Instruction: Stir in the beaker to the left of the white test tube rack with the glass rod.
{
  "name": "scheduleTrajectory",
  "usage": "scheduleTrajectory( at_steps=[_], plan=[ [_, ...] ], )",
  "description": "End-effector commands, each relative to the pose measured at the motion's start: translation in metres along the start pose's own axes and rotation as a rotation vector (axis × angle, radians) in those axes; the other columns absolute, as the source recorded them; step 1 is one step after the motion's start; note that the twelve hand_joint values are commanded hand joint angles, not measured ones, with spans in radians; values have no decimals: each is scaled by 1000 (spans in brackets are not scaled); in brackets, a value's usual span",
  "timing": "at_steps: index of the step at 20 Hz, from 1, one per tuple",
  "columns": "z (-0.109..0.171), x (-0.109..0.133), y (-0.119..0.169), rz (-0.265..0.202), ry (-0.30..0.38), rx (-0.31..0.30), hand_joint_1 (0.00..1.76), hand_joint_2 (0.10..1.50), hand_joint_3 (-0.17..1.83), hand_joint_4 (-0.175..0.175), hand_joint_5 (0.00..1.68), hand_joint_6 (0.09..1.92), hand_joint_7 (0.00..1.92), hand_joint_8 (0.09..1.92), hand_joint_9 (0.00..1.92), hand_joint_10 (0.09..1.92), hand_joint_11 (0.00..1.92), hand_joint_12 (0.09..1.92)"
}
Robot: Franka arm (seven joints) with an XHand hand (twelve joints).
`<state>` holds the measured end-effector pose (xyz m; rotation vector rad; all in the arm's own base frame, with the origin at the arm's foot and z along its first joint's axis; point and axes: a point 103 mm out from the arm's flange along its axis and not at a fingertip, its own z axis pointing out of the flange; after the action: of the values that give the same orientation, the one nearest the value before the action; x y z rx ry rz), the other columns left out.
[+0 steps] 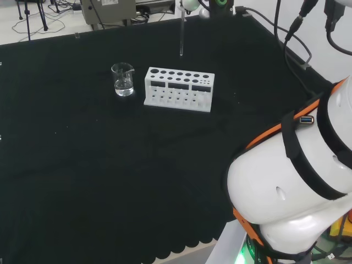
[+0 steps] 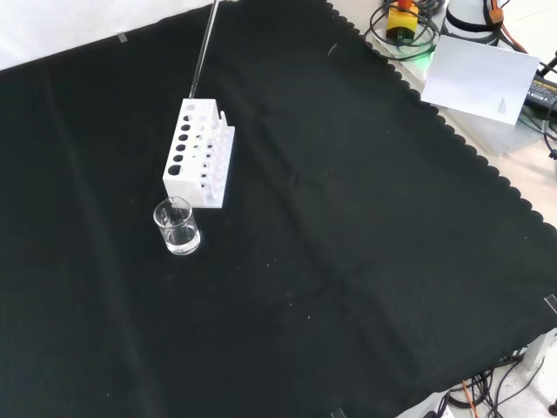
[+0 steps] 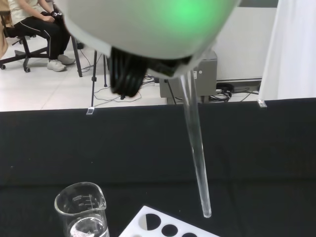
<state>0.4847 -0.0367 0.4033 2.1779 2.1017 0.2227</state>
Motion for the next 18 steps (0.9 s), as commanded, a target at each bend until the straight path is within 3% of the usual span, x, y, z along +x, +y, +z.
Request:
scheduleTrajectory(
  at_steps=[1, 11, 18],
  plan=[
    [0, 5, 1, -11, 0, -2, 1223, 436, 1012, -175, 1361, 695, 1629, 960, 1894, 625, 1531, 1051],
    [10, 38, 25, -88, 47, 11, 1224, 434, 1012, -175, 1364, 689, 1631, 960, 1898, 625, 1531, 1052],
    [10, 91, 61, -204, 93, -1, 1224, 433, 1013, -175, 1366, 686, 1632, 960, 1901, 625, 1532, 1053]
  ],
)
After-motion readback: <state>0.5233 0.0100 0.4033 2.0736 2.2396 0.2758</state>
